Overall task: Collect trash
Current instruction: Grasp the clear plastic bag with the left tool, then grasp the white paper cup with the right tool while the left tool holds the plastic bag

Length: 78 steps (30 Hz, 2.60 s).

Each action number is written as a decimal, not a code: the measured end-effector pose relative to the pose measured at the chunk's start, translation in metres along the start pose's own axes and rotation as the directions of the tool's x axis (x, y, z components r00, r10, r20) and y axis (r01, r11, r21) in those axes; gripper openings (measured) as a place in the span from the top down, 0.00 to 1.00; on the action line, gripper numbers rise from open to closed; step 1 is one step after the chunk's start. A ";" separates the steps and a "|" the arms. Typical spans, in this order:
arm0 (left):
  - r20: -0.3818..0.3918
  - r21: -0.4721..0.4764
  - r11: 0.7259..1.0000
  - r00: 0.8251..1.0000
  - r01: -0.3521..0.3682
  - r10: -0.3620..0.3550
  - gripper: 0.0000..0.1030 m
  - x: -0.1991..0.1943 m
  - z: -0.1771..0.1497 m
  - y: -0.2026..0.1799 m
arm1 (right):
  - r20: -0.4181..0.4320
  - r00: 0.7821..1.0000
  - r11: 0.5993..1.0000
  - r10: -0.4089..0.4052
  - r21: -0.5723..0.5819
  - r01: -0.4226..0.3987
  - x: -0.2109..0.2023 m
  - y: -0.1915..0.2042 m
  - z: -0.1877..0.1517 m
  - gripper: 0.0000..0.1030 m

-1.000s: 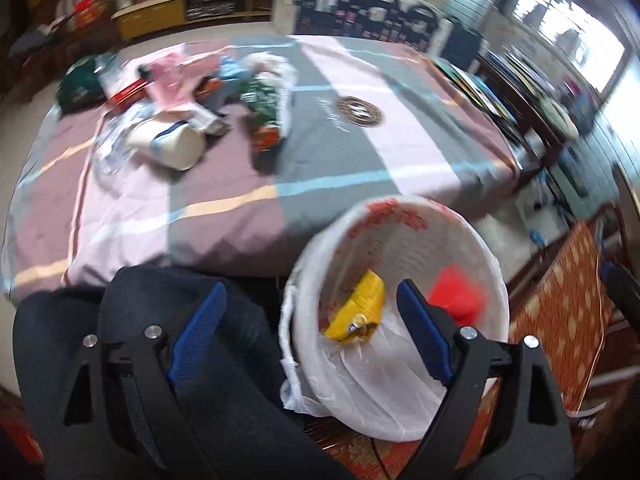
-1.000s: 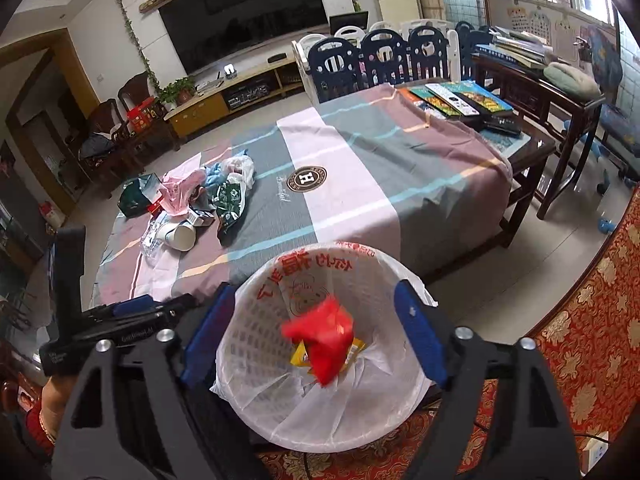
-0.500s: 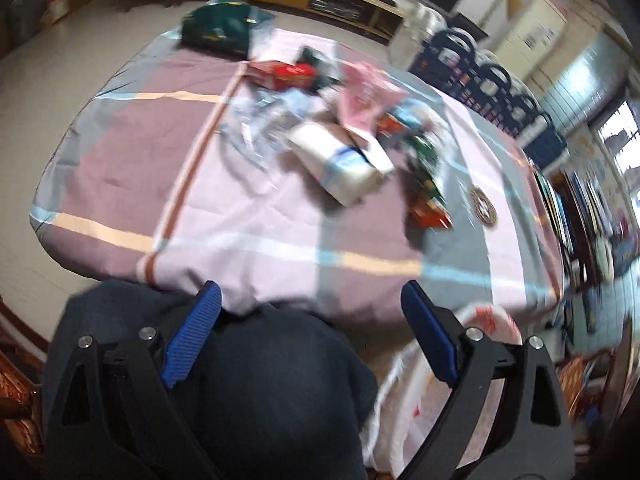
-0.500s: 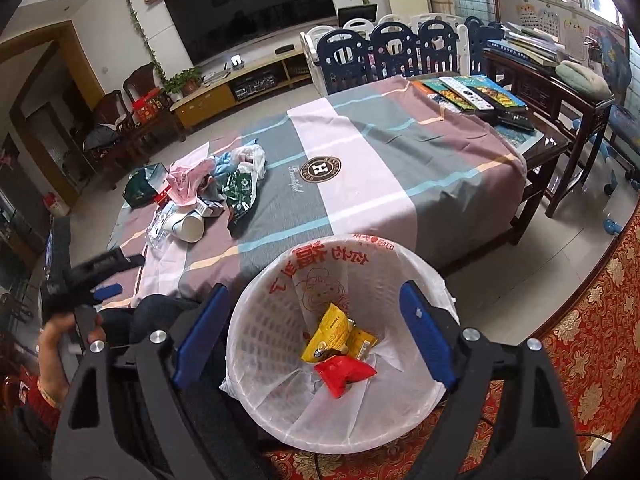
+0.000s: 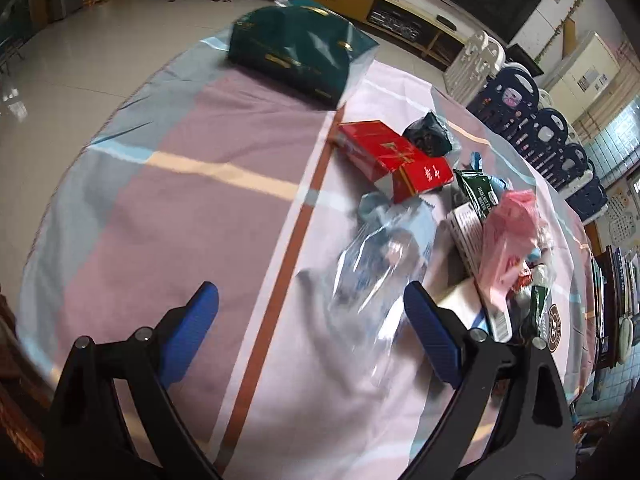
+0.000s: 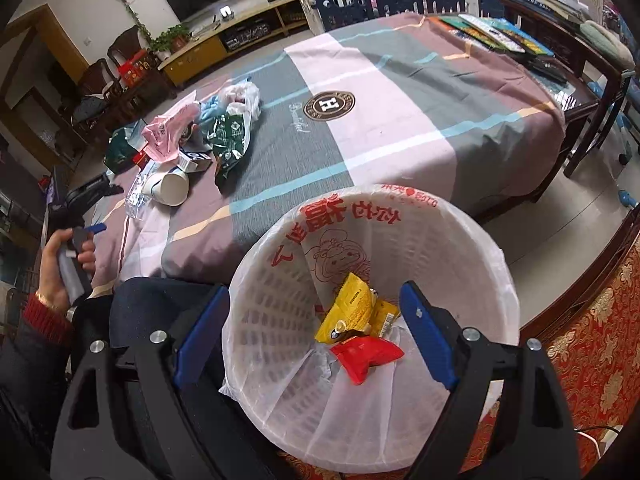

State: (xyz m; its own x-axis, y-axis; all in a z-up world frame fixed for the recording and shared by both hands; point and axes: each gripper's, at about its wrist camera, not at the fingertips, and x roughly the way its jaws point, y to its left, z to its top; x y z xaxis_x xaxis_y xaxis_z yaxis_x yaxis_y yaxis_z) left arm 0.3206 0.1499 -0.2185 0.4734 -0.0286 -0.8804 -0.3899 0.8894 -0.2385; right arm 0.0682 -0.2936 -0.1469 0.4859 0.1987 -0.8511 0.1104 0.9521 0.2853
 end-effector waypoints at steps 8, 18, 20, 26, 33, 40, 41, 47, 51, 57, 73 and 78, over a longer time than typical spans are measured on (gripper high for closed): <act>-0.081 0.068 0.993 0.993 0.094 -0.089 0.59 0.030 -0.003 -0.010 | -0.046 0.999 1.000 0.013 0.000 -0.013 0.020 0.011 0.004 0.17; 0.152 0.080 0.988 0.978 0.133 -0.144 0.81 -0.071 -0.060 0.012 | -0.033 0.996 0.995 0.077 -0.062 -0.079 0.041 0.061 0.020 0.17; 0.134 0.097 0.982 0.976 0.161 -0.174 0.81 -0.077 -0.074 0.016 | -0.010 0.994 0.989 0.113 -0.100 -0.113 0.049 0.087 0.030 0.17; 0.045 0.038 0.975 0.975 0.217 -0.219 0.81 -0.061 -0.077 0.034 | -0.020 0.985 0.960 0.171 -0.222 -0.171 0.097 0.165 0.068 0.17; 0.107 0.062 0.978 0.973 0.198 -0.204 0.81 -0.065 -0.079 0.041 | -0.090 0.996 0.911 0.009 -0.409 -0.045 0.193 0.239 0.108 0.14; 0.106 0.094 0.979 0.976 0.181 -0.191 0.81 -0.067 -0.081 0.039 | -0.159 0.984 0.928 0.081 -0.349 -0.133 0.204 0.227 0.096 0.39; 0.106 0.094 0.979 0.976 0.180 -0.189 0.81 -0.067 -0.081 0.039 | -0.157 0.984 0.928 0.089 -0.345 -0.138 0.199 0.226 0.093 0.39; 0.100 0.085 0.979 0.976 0.184 -0.192 0.81 -0.066 -0.081 0.039 | -0.105 0.992 0.945 0.077 -0.308 -0.106 0.162 0.206 0.065 0.41; 0.097 0.092 0.981 0.979 0.170 -0.179 0.81 -0.066 -0.081 0.037 | -0.070 0.996 0.945 0.056 -0.318 -0.075 0.148 0.201 0.054 0.41; 0.079 0.083 0.983 0.982 0.165 -0.172 0.81 -0.063 -0.081 0.036 | -0.152 0.987 0.939 0.054 -0.327 -0.102 0.164 0.206 0.047 0.39; 0.093 0.098 0.985 0.985 0.139 -0.148 0.81 -0.063 -0.081 0.036 | -0.117 0.993 0.923 0.000 -0.382 -0.045 0.179 0.226 0.042 0.30; 0.114 0.089 0.985 0.981 0.145 -0.155 0.81 -0.067 -0.082 0.040 | -0.029 1.000 0.925 0.009 -0.379 -0.020 0.148 0.232 0.046 0.30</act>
State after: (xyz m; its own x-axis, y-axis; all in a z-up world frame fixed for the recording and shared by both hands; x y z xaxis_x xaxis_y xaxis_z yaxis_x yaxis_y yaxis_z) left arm 0.2088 0.1496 -0.2027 0.6149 -0.1139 -0.7803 -0.2451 0.9129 -0.3265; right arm 0.2056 -0.0539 -0.1864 0.4613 0.2144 -0.8609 -0.2365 0.9650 0.1136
